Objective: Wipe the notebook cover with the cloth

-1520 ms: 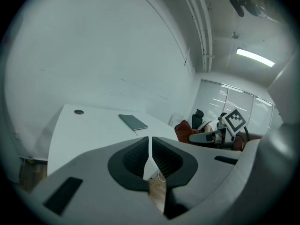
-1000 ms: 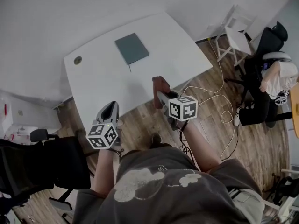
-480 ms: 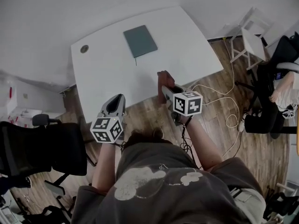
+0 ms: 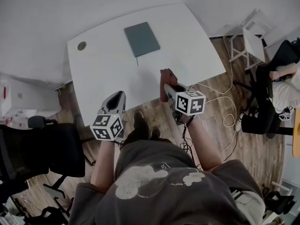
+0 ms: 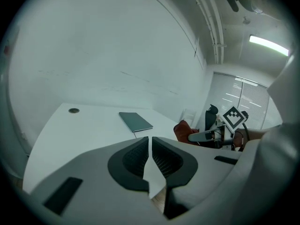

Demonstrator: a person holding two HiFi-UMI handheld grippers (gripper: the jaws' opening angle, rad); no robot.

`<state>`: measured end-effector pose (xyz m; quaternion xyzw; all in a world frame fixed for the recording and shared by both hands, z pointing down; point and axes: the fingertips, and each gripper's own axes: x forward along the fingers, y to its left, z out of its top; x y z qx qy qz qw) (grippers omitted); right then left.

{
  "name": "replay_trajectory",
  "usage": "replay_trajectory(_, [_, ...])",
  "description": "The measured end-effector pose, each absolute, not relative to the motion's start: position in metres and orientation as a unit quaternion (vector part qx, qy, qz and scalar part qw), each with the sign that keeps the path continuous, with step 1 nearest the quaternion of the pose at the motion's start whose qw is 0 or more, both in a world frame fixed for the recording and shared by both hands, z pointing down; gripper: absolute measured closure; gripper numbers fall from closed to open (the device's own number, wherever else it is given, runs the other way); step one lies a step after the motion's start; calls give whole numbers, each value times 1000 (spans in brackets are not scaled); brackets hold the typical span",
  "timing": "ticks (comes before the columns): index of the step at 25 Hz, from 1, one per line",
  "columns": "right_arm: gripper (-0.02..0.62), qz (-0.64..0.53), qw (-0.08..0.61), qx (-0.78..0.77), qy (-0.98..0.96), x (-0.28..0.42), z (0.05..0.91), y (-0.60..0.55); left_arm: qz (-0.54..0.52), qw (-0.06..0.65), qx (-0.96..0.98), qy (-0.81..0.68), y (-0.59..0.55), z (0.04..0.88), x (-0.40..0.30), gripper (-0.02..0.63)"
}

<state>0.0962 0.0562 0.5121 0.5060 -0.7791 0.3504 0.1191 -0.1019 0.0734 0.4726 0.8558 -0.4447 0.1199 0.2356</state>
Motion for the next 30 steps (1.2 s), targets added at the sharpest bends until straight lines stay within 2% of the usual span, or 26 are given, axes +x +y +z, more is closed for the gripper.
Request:
replay_trajectory(17, [492,340,129,540,-759,78,501,-61,103,240,874,-411,-62,479,-121,586])
replay_trajectory(30, [492,342,134,567,-737,62,504,-100,102,246,886,-378,-101,493,-129,586])
